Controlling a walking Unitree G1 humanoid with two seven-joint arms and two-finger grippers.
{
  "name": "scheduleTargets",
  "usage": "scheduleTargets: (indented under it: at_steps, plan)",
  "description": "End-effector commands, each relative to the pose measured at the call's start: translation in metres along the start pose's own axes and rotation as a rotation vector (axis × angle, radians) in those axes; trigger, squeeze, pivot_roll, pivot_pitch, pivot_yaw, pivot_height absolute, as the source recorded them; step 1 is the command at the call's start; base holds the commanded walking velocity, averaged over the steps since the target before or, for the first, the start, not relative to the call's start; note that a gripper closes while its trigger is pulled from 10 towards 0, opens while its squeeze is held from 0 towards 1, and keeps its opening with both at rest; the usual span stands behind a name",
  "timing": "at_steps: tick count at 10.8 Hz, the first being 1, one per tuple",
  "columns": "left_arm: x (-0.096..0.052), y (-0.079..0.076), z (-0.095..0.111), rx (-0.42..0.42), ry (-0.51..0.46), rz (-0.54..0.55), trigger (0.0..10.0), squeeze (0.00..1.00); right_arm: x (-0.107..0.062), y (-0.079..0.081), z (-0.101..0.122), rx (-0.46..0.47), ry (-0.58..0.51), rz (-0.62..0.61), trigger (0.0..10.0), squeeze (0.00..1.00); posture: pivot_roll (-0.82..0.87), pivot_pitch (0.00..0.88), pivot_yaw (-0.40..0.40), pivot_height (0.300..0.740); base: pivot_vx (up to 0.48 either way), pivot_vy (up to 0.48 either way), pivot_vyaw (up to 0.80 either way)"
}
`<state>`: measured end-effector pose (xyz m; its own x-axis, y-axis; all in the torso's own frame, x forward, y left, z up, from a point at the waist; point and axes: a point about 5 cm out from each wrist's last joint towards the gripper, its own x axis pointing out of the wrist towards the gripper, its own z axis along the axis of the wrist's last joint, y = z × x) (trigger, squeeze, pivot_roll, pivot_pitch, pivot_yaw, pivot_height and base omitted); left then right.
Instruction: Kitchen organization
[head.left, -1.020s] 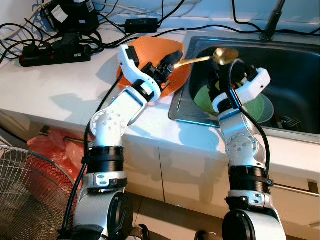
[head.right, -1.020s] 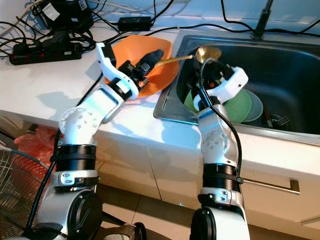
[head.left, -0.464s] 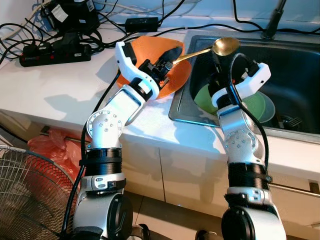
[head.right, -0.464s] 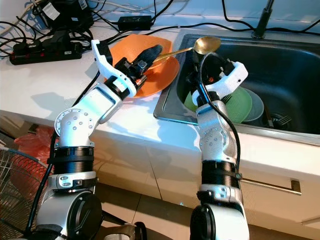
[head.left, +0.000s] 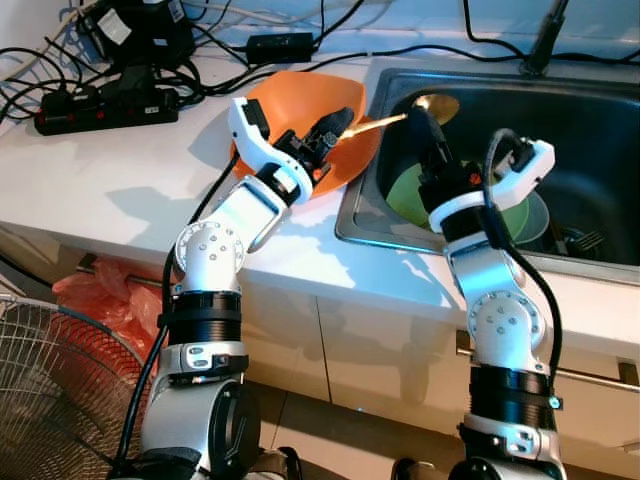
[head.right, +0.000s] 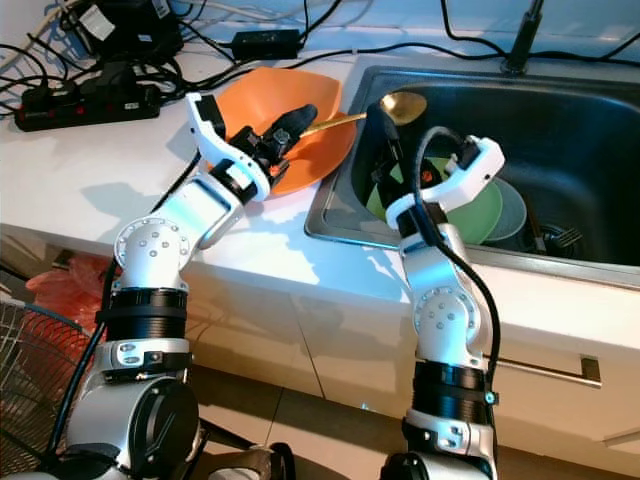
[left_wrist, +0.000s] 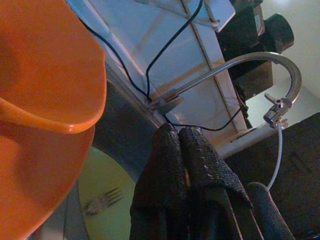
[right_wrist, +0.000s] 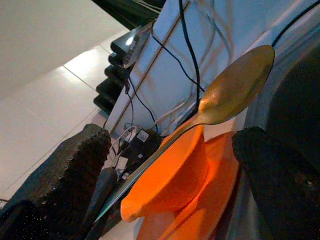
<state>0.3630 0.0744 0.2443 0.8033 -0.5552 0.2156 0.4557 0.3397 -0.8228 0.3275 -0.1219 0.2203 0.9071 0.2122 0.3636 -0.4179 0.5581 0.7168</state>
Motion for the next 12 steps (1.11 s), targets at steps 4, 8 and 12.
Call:
scheduleTargets:
  at_steps: [4, 8, 12]
  plan:
    - [0.005, -0.016, -0.003, -0.009, 0.022, -0.072, 0.0, 0.0, 0.008, 0.009, -0.011, 0.217, -0.004, 0.025, 10.0, 0.0, 0.0, 0.142, 0.139, 0.74, 0.0, 0.0, 0.0]
    - [0.001, -0.031, -0.012, -0.032, 0.075, -0.152, 0.0, 0.0, 0.024, 0.012, -0.012, 0.337, -0.043, 0.052, 10.0, 0.0, 0.02, 0.14, 0.142, 0.74, 0.0, 0.0, 0.0]
    - [-0.012, -0.032, -0.025, -0.032, 0.174, -0.198, 0.0, 0.0, 0.042, 0.018, -0.005, 0.379, -0.086, 0.126, 10.0, 0.0, 0.03, 0.139, 0.148, 0.74, 0.0, 0.0, 0.0]
